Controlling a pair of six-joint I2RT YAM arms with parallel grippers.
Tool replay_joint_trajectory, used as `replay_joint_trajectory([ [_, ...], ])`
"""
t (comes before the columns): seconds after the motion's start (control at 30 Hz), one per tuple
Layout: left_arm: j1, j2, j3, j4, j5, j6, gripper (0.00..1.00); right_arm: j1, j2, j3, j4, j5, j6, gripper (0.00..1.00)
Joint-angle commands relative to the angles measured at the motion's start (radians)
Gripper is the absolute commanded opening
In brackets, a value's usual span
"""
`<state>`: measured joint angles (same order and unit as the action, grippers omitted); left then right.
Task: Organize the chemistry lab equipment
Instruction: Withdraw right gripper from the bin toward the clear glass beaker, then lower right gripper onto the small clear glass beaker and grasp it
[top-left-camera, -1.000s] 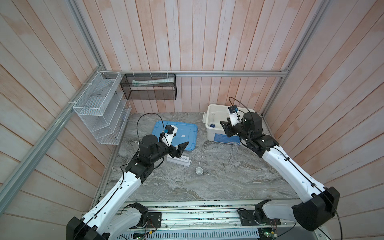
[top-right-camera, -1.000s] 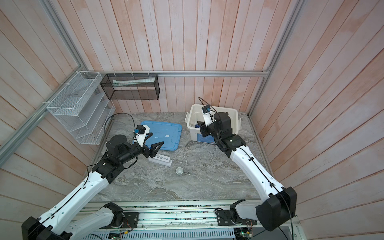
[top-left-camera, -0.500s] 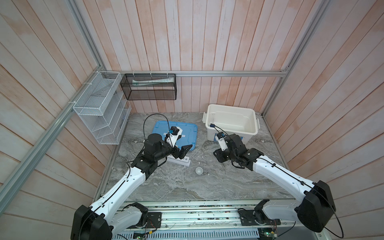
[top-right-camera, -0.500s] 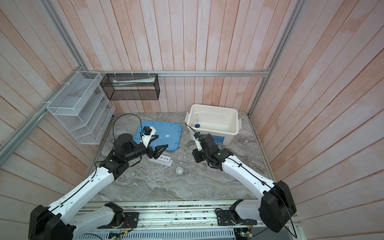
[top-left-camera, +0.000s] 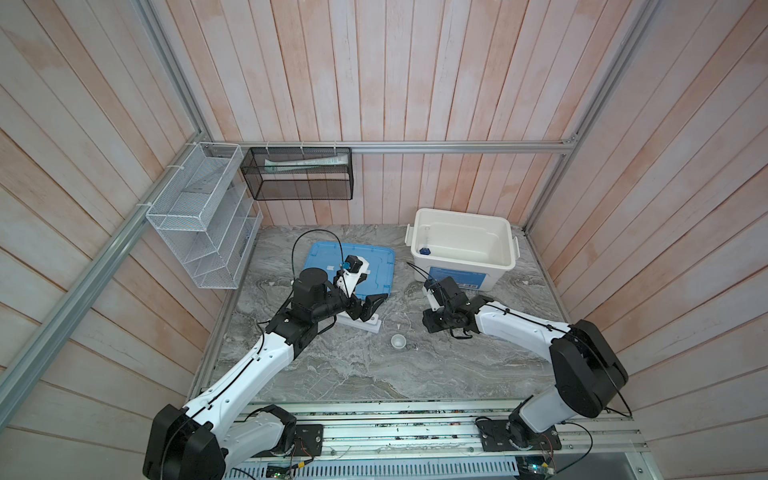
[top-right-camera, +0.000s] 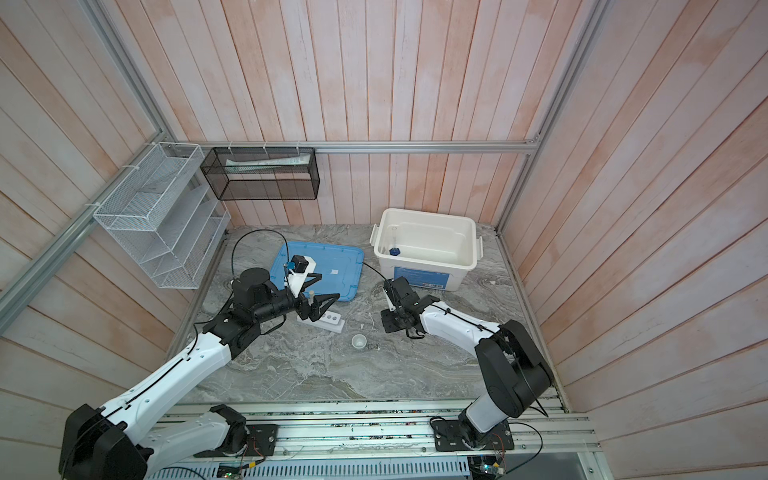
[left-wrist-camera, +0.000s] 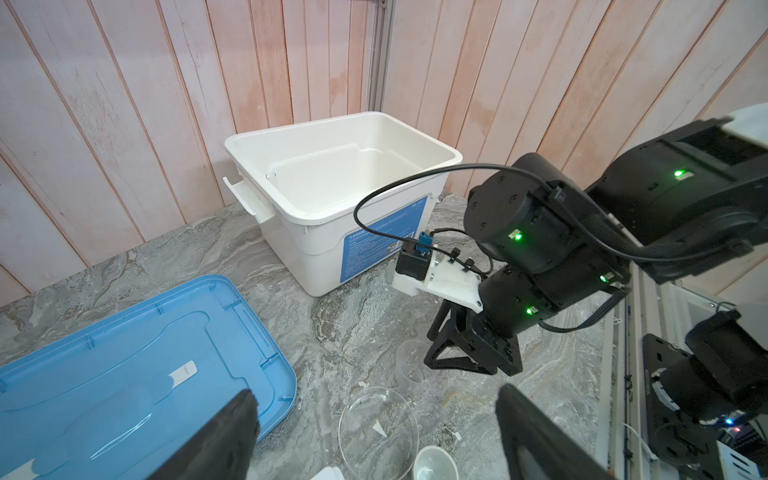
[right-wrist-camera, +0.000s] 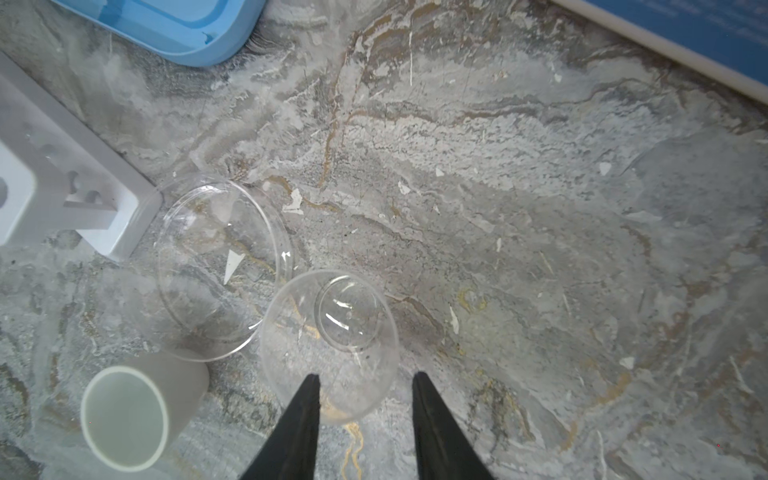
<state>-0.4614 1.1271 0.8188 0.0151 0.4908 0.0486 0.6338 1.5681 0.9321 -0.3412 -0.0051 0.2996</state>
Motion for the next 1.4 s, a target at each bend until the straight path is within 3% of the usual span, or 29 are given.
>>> replay_joint_trajectory([
  [0.0,-0.005,0.009,-0.009,0.006,0.011,0.007,0.91,0.005,0.023,0.022,0.028,-0.009,0.023,0.37],
  [1.37,-0.005,-0.006,-0.013,-0.007,-0.008,0.016,0.91,0.043,0.109,0.075,0.01,0.075,0.036,0.11],
])
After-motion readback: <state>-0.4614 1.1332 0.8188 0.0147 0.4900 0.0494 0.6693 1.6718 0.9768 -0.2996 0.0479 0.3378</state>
